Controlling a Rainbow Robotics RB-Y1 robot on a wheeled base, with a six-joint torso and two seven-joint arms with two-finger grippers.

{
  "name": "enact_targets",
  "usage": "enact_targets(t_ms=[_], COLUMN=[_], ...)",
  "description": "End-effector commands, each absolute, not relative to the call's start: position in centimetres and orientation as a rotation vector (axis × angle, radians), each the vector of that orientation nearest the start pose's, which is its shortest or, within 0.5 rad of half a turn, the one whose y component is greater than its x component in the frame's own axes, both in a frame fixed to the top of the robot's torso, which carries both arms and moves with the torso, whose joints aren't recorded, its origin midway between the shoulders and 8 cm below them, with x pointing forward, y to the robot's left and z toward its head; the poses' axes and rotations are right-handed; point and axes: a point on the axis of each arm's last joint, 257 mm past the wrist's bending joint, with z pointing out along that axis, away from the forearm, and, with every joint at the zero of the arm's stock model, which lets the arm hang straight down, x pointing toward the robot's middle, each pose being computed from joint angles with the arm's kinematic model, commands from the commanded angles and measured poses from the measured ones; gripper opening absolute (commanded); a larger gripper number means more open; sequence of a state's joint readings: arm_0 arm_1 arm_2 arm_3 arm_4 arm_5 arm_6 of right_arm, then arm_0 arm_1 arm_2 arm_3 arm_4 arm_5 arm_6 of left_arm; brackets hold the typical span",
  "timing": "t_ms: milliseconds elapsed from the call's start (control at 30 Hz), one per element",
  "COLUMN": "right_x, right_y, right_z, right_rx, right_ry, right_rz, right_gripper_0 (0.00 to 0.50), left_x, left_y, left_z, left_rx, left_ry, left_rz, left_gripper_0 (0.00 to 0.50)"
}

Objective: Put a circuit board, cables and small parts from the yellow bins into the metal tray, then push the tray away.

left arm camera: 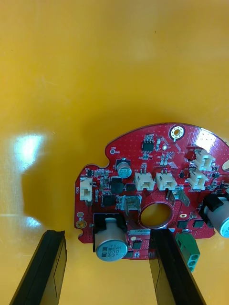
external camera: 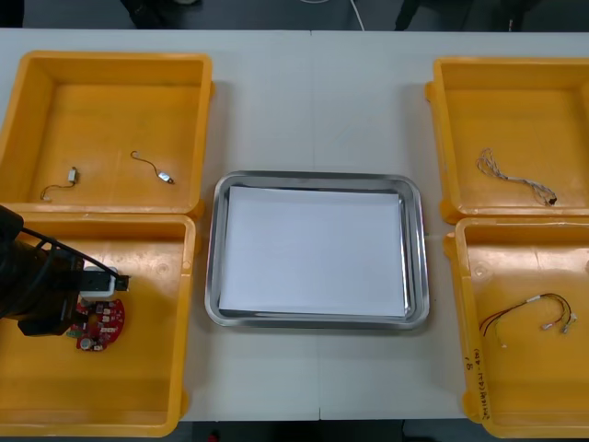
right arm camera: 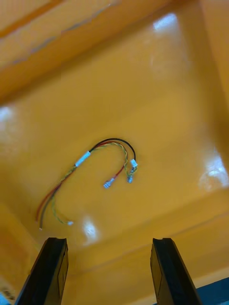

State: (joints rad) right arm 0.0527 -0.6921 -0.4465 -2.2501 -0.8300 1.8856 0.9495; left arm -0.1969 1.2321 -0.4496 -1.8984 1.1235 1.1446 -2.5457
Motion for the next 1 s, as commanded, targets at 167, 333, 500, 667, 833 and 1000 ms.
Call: enact_targets(t_ms=[167,333,500,667,833,1000], right_x=[34.3,35.1,35.9,37.3,38.6,39.3], right_y=[-39.8,-39.4,-39.5,-39.8,-40.2,-40.4], right_z=[-18.4,-18.3,-18.4,-18.6,-18.9,-19.9], right_rx=[0.831,0.936,1.011,1.031,1.067,1.092], right_ry=[2.576,2.543,2.517,2.495,2.477,2.471], right_rz=[0.141,0.188,0.209,0.185,0.218,0.246], right_gripper_0=[0.5,0.5,0.5,0.5,0.5,0.5], left_x=[38.4,38.9,39.0,38.9,38.8,38.3], left_y=[33.1,33.8,35.0,35.2,35.0,34.2], left_z=[-28.0,-25.9,-23.6,-21.7,-21.3,-21.6], left_rx=[2.027,2.006,1.994,1.978,1.966,1.984], left_ry=[1.959,1.985,2.023,2.041,2.053,2.03], left_rz=[0.217,0.247,0.271,0.266,0.249,0.226], left_gripper_0=[0.5,0.5,0.5,0.5,0.5,0.5])
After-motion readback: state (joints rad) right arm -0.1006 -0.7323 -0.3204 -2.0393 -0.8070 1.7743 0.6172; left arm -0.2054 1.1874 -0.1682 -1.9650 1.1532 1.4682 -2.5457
